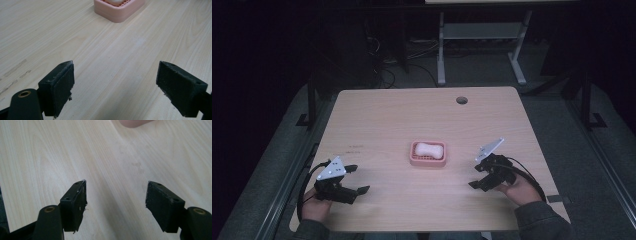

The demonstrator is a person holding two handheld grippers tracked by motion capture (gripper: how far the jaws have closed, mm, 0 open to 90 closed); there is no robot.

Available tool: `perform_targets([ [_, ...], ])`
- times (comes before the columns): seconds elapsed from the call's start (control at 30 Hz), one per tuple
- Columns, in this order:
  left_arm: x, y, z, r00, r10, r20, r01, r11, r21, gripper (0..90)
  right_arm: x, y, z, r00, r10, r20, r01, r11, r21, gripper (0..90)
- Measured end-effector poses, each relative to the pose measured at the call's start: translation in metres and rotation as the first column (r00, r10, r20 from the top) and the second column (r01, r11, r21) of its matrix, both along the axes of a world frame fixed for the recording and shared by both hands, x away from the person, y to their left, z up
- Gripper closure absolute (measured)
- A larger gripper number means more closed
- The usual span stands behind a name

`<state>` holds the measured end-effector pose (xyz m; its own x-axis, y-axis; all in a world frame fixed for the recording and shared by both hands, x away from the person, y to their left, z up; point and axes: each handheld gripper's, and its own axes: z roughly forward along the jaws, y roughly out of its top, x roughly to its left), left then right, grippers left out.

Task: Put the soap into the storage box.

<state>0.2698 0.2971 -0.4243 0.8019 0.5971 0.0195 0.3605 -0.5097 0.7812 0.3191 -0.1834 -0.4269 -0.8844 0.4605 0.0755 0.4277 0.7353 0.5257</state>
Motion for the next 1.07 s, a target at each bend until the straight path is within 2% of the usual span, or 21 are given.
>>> perform_targets([
  [0.5,0.0,-0.001,0.0,1.0,-0.004,-0.003,0.004,0.9999,0.01,14.8,-0.035,-0.026,-0.014,0.9969,-0.079,0.005,0.079,0.996,0.041,32.4],
  [0.7,0.0,-0.001,0.0,1.0,-0.005,-0.002,0.005,0.9999,0.01,14.8,-0.042,-0.038,-0.018,0.9941,-0.109,0.004,0.108,0.992,0.063,31.9],
  [1.07,0.0,-0.002,0.0,1.0,-0.004,-0.002,0.004,1.0,-0.001,14.8,-0.059,-0.046,-0.019,0.9885,-0.149,0.029,0.146,0.986,0.081,26.5],
])
